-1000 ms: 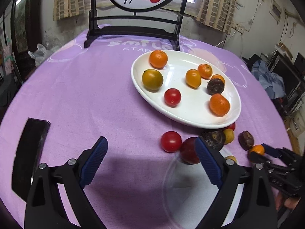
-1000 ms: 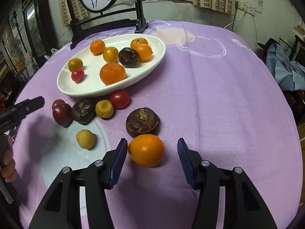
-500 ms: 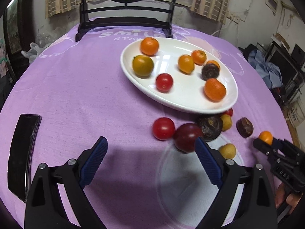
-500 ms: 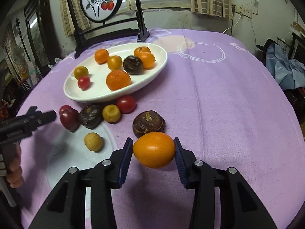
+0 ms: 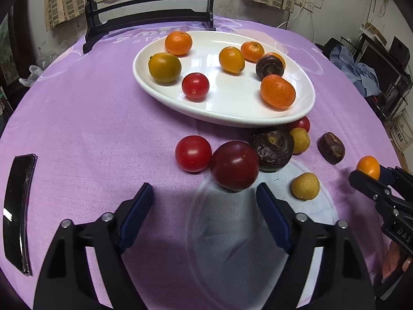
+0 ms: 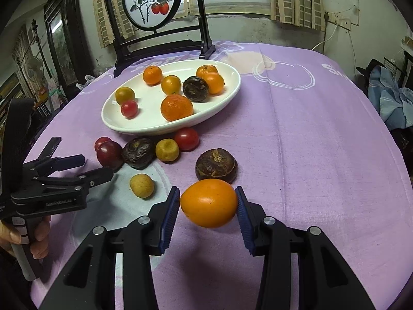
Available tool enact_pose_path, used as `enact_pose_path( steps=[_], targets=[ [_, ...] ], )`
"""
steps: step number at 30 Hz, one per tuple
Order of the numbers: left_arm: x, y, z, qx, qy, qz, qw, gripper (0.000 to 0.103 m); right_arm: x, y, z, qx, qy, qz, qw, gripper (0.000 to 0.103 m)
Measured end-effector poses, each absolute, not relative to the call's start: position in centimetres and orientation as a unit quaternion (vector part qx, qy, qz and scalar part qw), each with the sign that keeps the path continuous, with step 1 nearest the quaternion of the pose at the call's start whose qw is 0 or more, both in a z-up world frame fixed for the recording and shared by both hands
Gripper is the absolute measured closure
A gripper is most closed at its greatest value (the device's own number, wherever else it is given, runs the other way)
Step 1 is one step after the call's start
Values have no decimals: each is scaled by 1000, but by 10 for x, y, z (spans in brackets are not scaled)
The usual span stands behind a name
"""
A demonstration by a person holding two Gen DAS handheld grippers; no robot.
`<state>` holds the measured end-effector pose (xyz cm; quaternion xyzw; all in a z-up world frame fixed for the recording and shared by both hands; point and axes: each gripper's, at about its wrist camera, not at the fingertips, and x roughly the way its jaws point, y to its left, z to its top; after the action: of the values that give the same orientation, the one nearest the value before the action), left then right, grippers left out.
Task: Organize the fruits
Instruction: 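Grasp an orange with the right tool while the left tool grasps a dark red plum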
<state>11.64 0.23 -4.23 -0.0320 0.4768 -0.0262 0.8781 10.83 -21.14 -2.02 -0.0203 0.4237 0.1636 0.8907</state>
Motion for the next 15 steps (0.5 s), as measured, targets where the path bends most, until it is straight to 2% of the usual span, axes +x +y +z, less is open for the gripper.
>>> enact_pose_path(
  steps=[4, 8, 15],
  targets=[
    [119, -1, -43, -24, 482, -12, 876, 27, 107, -211, -19, -20, 423, 165, 891, 59],
    [125, -11, -42, -13, 487, -14, 873, 37, 106, -212, -18, -18, 420, 167, 892, 58],
    [139, -21, -42, 5, 488, 4, 873, 38, 103, -209, -18, -19, 421, 176, 890, 58]
  ],
)
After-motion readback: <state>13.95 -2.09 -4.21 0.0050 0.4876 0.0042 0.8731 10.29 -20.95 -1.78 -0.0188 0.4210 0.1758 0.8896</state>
